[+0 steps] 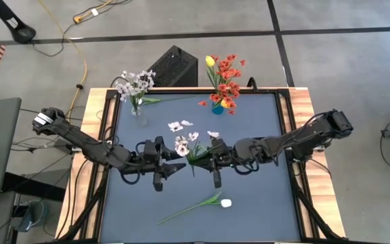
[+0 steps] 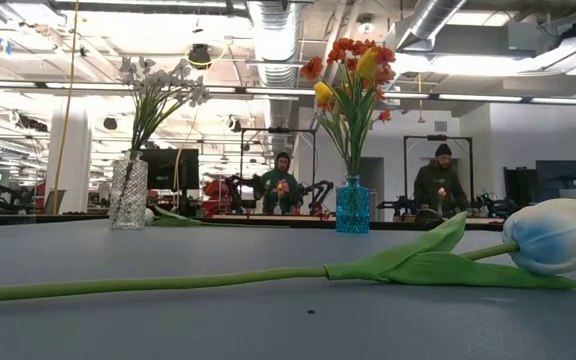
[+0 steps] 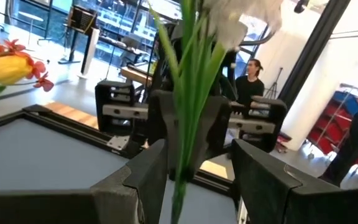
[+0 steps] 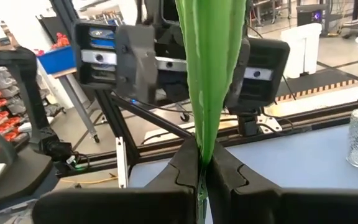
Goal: Sort flowers into vase by color
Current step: Put the white flowers into the transparent vase
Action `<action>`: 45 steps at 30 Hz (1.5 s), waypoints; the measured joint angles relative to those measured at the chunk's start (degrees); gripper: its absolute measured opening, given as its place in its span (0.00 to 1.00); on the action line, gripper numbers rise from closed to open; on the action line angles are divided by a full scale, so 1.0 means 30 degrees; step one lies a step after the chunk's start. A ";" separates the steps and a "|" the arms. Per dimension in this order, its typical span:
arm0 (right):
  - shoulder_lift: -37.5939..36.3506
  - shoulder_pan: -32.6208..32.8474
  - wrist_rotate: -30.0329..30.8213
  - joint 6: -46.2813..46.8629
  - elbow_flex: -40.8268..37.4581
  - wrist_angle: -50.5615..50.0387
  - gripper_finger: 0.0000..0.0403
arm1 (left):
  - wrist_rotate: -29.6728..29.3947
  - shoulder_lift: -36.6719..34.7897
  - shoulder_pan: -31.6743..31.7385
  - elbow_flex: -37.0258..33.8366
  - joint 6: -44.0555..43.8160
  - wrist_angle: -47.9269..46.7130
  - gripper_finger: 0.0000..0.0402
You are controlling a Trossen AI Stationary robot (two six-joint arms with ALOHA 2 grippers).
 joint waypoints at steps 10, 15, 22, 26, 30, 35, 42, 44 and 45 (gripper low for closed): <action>0.0000 -0.0459 -0.0175 -0.0029 0.0000 -0.0181 0.10 | 0.0082 0.0440 0.1140 0.0003 -0.0406 0.0493 0.42; 0.0000 -0.0561 -0.0240 -0.0031 0.0000 -0.0484 0.10 | 0.0736 0.1172 0.1641 0.0000 -0.0452 0.1644 0.42; 0.0000 -0.0561 -0.0240 0.0007 0.0000 -0.0569 0.10 | 0.1088 0.1282 0.1943 0.0029 -0.0222 0.2072 0.40; 0.0000 -0.0554 -0.0240 0.0015 0.0000 -0.0554 0.10 | 0.1128 0.1282 0.1928 0.0029 0.0102 0.2106 0.30; 0.0000 -0.0547 -0.0233 0.0152 0.0000 -0.0561 0.13 | 0.1725 0.1282 0.2145 0.0029 0.0073 0.2040 0.13; 0.0000 -0.0547 -0.0273 0.0162 0.0000 -0.0522 0.20 | 0.2345 0.1282 0.2307 0.0022 0.0066 0.2053 0.02; -0.0069 -0.0504 -0.0377 0.0175 0.0000 -0.0505 0.38 | 0.2333 0.1105 0.2307 0.0007 0.0326 0.1967 0.01; -0.0297 -0.0525 -0.0976 0.0175 0.0000 -0.0669 0.43 | 0.2048 0.0745 0.2307 0.0007 0.0743 0.1901 0.01; -0.0406 -0.0525 -0.1247 0.0175 0.0000 -0.0580 0.46 | 0.1894 0.0521 0.2307 0.0007 0.1009 0.1866 0.00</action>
